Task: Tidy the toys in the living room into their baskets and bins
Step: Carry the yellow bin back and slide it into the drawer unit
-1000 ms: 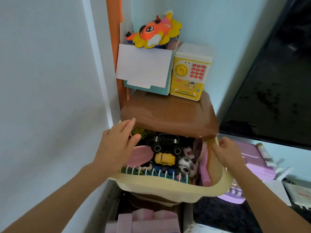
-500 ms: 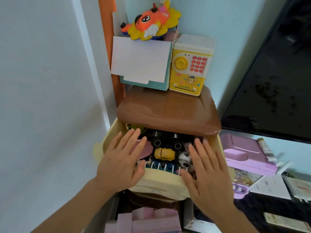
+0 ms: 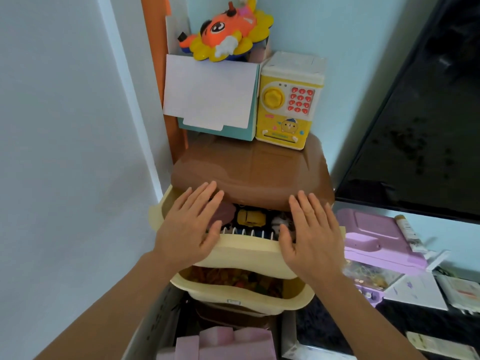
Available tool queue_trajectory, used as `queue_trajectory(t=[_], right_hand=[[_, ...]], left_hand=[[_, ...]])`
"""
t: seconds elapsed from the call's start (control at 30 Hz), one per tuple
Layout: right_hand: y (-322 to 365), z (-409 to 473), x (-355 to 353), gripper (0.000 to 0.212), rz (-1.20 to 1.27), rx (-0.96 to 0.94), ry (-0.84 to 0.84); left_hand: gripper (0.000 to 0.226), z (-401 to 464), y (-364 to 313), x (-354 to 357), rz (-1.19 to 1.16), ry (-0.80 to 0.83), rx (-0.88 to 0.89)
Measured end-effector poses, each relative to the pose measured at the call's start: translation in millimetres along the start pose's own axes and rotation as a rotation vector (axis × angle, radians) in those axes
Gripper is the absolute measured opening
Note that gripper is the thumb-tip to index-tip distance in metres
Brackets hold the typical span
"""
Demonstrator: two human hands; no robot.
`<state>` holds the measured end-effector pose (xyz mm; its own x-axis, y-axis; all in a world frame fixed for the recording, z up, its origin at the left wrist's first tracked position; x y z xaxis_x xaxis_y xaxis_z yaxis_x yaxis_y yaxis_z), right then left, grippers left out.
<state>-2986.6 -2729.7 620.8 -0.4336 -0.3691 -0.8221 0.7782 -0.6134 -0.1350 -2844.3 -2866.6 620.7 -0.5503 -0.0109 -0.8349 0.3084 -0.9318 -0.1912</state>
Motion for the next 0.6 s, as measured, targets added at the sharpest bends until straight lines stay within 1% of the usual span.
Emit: queue_trajectory(t=[0.07,0.17,0.27,0.33,0.43,0.5,0.6], right_hand=[[-1,-2,2,0.058,-0.011,-0.001,0.016],[-6,-2,1,0.058,-0.011,-0.008,0.001],[-3,-3,3,0.057,-0.008,-0.012,-0.051],[0,6,5,0.055,-0.028,0.01,-0.108],[-2,23,14,0.051,-0.053,0.072,-0.127],[-8,33,17,0.046,-0.011,0.102,-0.156],[-13,41,21,0.043,0.027,0.067,-0.24]], left_hand=[[0.048,-3,0,-9,-0.08,-0.079,0.005],[0.055,-3,4,-24,-0.015,-0.186,0.007],[0.059,4,21,-25,-0.041,-0.255,-0.072],[0.055,17,31,-17,-0.02,-0.276,-0.071],[0.042,40,44,-9,-0.02,-0.338,-0.057],[0.038,51,47,-6,-0.052,-0.396,-0.032],[0.037,54,50,-6,-0.057,-0.505,0.034]])
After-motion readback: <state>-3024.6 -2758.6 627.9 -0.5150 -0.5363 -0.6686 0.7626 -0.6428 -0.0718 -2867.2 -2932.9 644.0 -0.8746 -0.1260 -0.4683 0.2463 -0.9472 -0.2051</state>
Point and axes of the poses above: each hand's wrist, its own z-axis towards the middle knuckle, its own x-axis out of the palm, y = z × x, the point moved 7 cm from there along z, towards the middle knuckle, and after that the axes turned 12 degrees about -z, right-handed, at the moved point
